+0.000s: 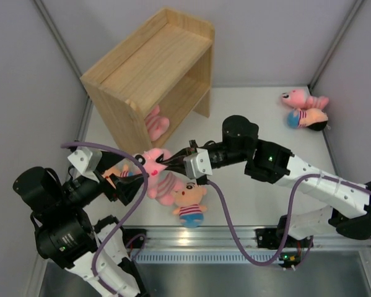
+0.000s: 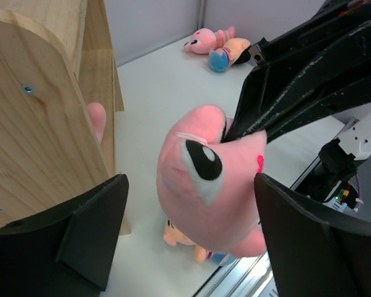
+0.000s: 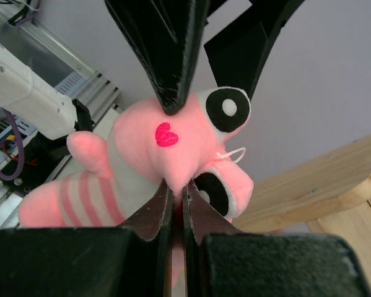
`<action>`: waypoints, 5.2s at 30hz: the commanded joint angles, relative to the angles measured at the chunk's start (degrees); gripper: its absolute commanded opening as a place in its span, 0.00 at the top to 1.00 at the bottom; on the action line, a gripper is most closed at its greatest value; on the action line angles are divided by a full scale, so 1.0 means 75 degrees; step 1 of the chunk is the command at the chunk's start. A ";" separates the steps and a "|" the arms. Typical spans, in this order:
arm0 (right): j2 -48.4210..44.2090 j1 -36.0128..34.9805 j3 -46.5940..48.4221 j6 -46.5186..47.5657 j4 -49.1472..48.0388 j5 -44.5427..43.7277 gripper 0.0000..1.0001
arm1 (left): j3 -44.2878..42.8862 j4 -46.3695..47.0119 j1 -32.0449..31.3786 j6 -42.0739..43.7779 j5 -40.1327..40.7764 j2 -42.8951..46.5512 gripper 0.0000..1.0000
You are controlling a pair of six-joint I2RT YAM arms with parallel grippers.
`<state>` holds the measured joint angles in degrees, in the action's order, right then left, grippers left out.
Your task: Place and organize the stuffed toys onto the shelf
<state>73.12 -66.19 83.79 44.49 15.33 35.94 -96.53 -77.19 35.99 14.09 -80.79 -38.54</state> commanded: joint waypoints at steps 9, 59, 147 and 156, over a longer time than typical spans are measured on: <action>-0.0023 -0.0409 0.0547 0.0115 -0.0837 0.1056 1.00 | 0.0226 0.0108 0.0135 0.0325 -0.0149 0.0100 0.96; -0.1275 0.0797 -0.3534 -0.7598 -0.2907 -0.1699 1.00 | -0.0301 0.0073 0.0217 -0.0356 0.1383 -0.0111 0.24; 0.3481 0.4771 0.1039 -0.8075 -0.1973 -0.1698 0.44 | -0.0735 0.0108 0.0206 0.0559 0.3765 0.0674 0.09; 0.4043 0.4806 0.1285 -0.8686 -0.2688 -0.1664 0.44 | -0.0688 0.0108 0.0206 0.0594 0.3858 0.0674 0.09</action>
<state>102.32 -30.46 91.24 -18.31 1.54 22.15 -102.19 -77.60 37.26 17.98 -52.53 -33.63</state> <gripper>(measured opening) 0.567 0.911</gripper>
